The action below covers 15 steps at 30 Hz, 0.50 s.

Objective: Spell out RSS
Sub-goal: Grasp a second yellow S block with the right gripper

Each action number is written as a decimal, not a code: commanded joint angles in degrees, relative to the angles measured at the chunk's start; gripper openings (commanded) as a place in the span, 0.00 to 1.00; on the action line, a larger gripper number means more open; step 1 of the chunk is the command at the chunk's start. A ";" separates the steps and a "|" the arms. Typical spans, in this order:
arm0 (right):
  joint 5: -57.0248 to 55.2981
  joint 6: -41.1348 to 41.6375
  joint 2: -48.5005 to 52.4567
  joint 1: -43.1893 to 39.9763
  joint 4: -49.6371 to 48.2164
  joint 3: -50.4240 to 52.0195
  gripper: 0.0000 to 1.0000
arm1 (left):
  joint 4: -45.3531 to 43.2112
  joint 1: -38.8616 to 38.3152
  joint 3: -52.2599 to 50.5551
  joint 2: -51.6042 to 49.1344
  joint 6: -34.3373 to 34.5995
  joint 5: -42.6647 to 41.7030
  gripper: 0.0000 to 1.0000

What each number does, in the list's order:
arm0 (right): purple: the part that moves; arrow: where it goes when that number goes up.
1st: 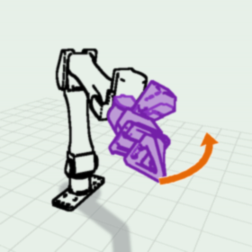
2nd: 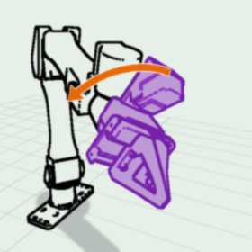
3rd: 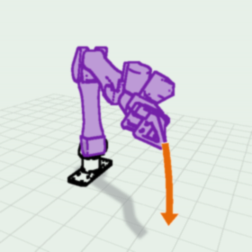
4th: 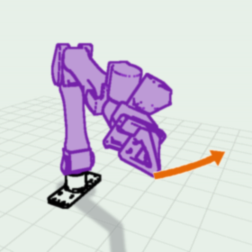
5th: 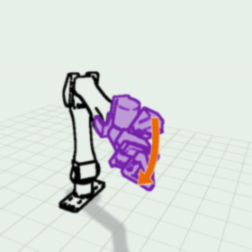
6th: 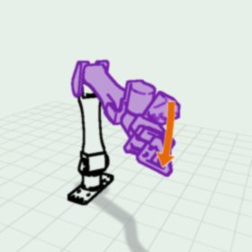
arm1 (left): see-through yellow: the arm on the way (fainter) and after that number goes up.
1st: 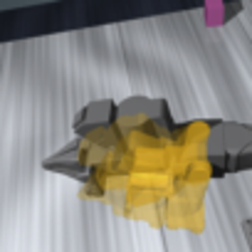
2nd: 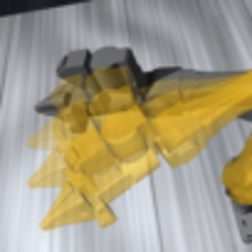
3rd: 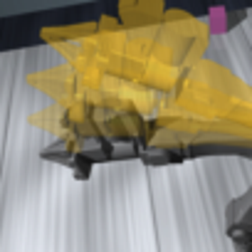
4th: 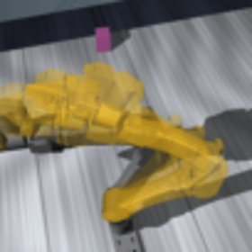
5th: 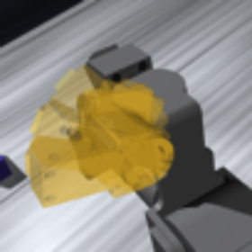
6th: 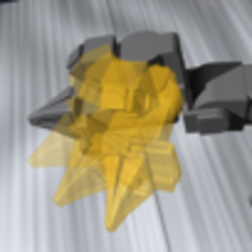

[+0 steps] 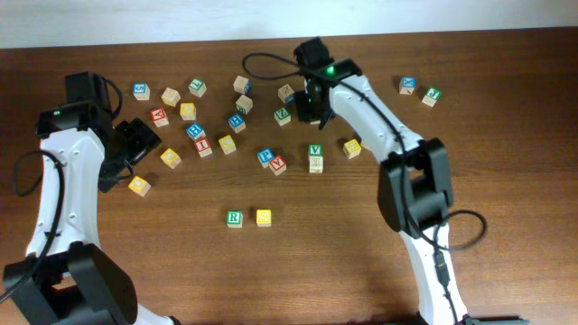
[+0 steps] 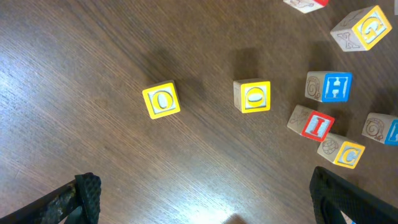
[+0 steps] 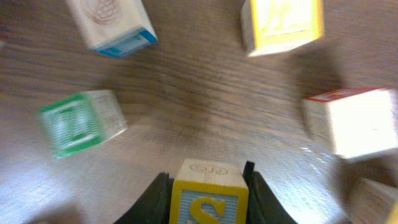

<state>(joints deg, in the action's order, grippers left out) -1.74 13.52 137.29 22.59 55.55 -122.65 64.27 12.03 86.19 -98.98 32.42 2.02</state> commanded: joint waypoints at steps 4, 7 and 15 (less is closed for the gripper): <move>5.95 0.44 -22.12 0.26 24.46 -8.09 0.19 | 0.07 0.13 -0.13 -0.13 0.35 0.79 0.99; 8.00 0.42 -23.45 0.37 37.20 -7.21 0.19 | 0.07 0.13 -0.13 -0.13 0.33 0.76 0.99; 9.05 0.17 -25.83 8.13 41.81 2.84 0.16 | 0.07 0.13 -0.13 -0.13 0.33 0.79 0.99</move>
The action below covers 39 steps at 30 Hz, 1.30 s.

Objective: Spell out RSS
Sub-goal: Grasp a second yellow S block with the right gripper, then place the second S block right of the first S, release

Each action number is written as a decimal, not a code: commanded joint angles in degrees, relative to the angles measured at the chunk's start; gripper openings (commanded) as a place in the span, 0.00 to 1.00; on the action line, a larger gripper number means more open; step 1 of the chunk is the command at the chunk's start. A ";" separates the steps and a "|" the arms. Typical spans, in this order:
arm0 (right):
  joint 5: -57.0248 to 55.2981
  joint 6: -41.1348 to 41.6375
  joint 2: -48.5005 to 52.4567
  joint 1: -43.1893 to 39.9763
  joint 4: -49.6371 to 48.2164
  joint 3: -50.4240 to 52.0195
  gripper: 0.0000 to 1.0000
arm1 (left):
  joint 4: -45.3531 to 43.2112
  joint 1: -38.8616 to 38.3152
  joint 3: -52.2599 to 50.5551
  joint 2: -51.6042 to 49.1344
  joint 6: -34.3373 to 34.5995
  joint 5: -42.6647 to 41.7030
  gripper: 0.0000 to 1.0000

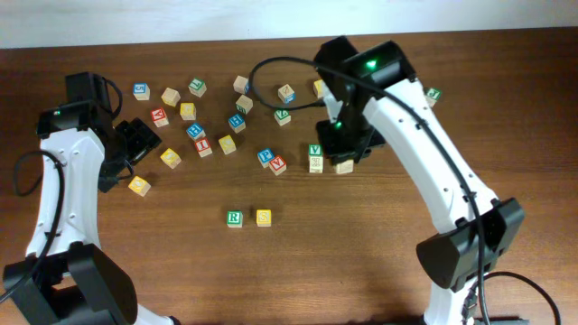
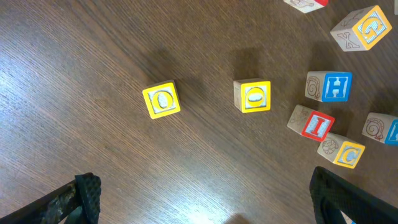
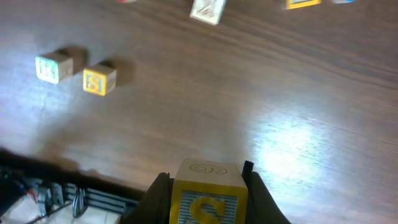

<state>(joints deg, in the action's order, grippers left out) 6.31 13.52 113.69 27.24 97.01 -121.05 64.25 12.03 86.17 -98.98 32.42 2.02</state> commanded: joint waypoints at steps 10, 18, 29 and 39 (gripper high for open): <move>-0.50 12.63 -10.25 11.10 -23.91 30.84 0.16 | 0.09 0.13 -0.11 -0.13 0.35 0.79 0.99; -0.68 24.68 -10.03 11.96 -53.48 53.53 0.17 | 0.09 0.13 -0.11 -0.13 0.33 0.76 0.99; -7.65 29.03 -6.47 16.68 -60.41 54.36 0.25 | 0.09 0.13 -0.11 -0.13 0.33 0.76 0.99; -6.78 29.03 -6.47 16.68 -61.29 54.36 0.30 | 0.09 0.13 -0.11 -0.13 0.35 0.79 0.99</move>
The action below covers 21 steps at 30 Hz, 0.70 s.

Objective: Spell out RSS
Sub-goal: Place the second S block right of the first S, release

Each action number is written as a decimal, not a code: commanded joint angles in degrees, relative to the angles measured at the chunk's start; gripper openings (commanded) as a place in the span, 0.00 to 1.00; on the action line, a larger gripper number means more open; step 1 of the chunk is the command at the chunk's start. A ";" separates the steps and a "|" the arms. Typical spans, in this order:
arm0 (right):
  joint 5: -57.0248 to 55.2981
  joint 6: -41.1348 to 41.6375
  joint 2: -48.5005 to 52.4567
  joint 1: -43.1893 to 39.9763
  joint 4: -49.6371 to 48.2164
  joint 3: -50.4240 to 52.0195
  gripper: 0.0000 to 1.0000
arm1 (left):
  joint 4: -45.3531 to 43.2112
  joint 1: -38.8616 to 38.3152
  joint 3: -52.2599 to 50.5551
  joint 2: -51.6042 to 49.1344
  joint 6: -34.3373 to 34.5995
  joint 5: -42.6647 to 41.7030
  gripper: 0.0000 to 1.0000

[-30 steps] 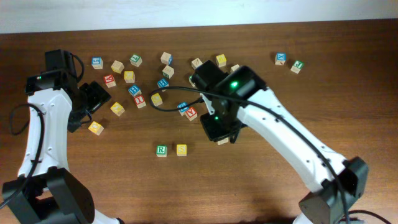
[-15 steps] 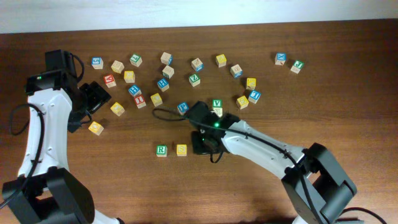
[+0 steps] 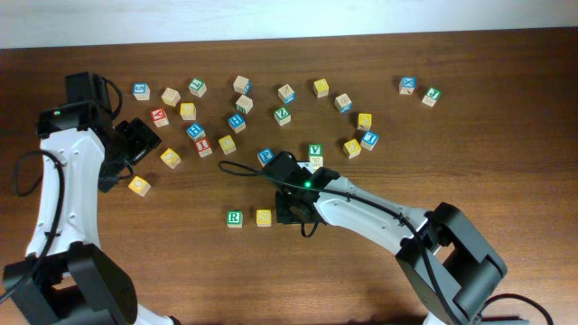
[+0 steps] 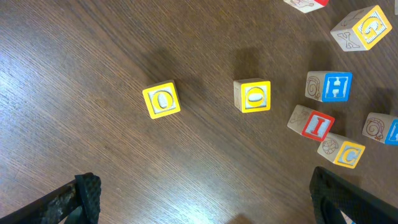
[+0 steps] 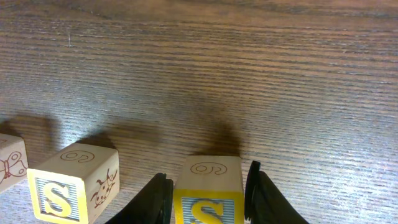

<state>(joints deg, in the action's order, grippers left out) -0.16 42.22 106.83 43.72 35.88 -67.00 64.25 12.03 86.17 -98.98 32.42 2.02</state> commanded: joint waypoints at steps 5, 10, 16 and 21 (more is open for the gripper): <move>-0.46 3.74 0.39 0.20 -0.31 0.31 0.26 | 0.11 0.13 -0.11 -0.13 0.35 0.76 0.99; -0.52 2.27 0.39 0.20 -0.33 0.31 0.33 | 0.09 0.13 -0.11 -0.13 0.33 0.79 0.99; -0.52 1.51 0.26 -0.74 -0.83 -0.92 0.42 | 0.11 0.13 -0.11 -0.13 0.35 0.79 0.99; -0.50 -1.55 0.24 -4.35 2.80 -6.36 0.66 | 0.11 0.13 -0.11 -0.13 0.33 0.79 0.99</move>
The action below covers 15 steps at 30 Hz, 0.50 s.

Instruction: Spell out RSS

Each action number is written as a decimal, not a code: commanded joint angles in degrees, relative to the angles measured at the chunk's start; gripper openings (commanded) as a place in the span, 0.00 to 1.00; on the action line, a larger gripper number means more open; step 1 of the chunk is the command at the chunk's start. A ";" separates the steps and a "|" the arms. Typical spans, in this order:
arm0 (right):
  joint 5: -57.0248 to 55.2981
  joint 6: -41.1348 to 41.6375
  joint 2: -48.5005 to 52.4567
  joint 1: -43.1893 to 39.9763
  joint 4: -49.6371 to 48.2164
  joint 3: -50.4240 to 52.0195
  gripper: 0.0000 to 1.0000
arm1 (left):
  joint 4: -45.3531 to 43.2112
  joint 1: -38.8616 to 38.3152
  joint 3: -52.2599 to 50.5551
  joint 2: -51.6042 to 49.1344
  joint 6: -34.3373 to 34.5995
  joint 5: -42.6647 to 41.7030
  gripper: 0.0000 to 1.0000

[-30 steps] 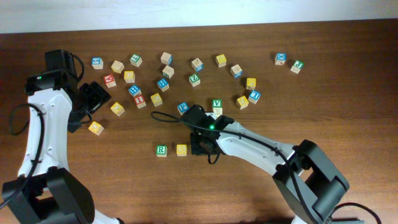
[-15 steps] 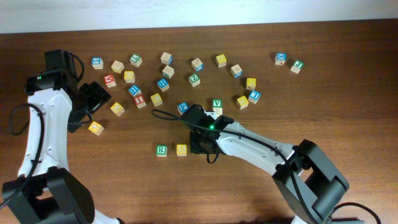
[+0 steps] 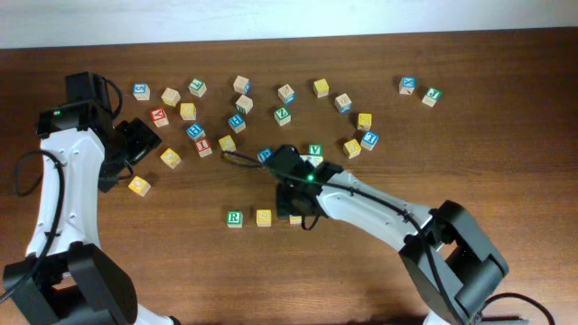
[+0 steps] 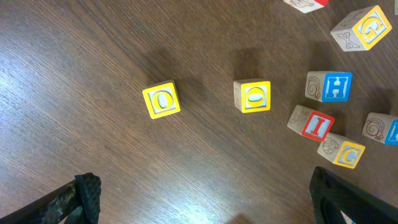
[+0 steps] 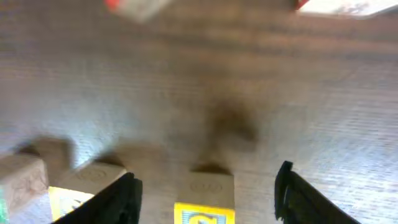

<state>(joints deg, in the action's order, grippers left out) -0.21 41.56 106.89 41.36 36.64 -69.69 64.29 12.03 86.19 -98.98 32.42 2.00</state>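
A green R block (image 3: 234, 218) and a yellow S block (image 3: 263, 218) lie side by side at the table's front middle. A second yellow S block (image 5: 205, 200) rests on the wood just right of the first S block (image 5: 79, 188). My right gripper (image 5: 208, 186) is open over it, with one finger well clear on each side. In the overhead view the right gripper (image 3: 293, 208) covers most of that block. My left gripper (image 4: 205, 199) hangs open over bare wood at the far left, with nothing between its fingers.
Several loose letter blocks are scattered across the back of the table (image 3: 506, 181). A V block (image 3: 314, 150) and a blue block (image 3: 265, 155) lie just behind the row. Under the left wrist lie two yellow O blocks (image 4: 161, 100), an H (image 4: 329, 86), an I (image 4: 311, 123) and a C (image 4: 341, 151).
My right gripper has opened and let go of the second S block, which now rests on the table beside the first S. The left arm has not moved.
My right gripper was shut on the S block among the scattered blocks at the back. Then it held the block high above the table. Later the block touched down right of the R and S pair, still gripped; now it lies released there.
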 commanded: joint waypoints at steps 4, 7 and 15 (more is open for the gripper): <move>0.15 -6.27 -3.23 -5.88 18.60 -16.22 0.72 | 0.04 0.13 -0.13 -0.13 0.35 0.81 0.99; 0.13 -6.25 -9.29 -7.39 30.03 -25.07 0.98 | 0.04 0.13 -0.13 -0.13 0.35 0.81 0.99; -7.19 -8.59 -27.58 -14.14 47.65 -27.87 0.98 | 0.04 0.13 -0.13 -0.13 0.33 0.81 0.99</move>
<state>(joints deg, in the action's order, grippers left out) -3.36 33.93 80.05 28.29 81.84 -96.97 64.27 12.03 86.17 -98.98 32.42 2.02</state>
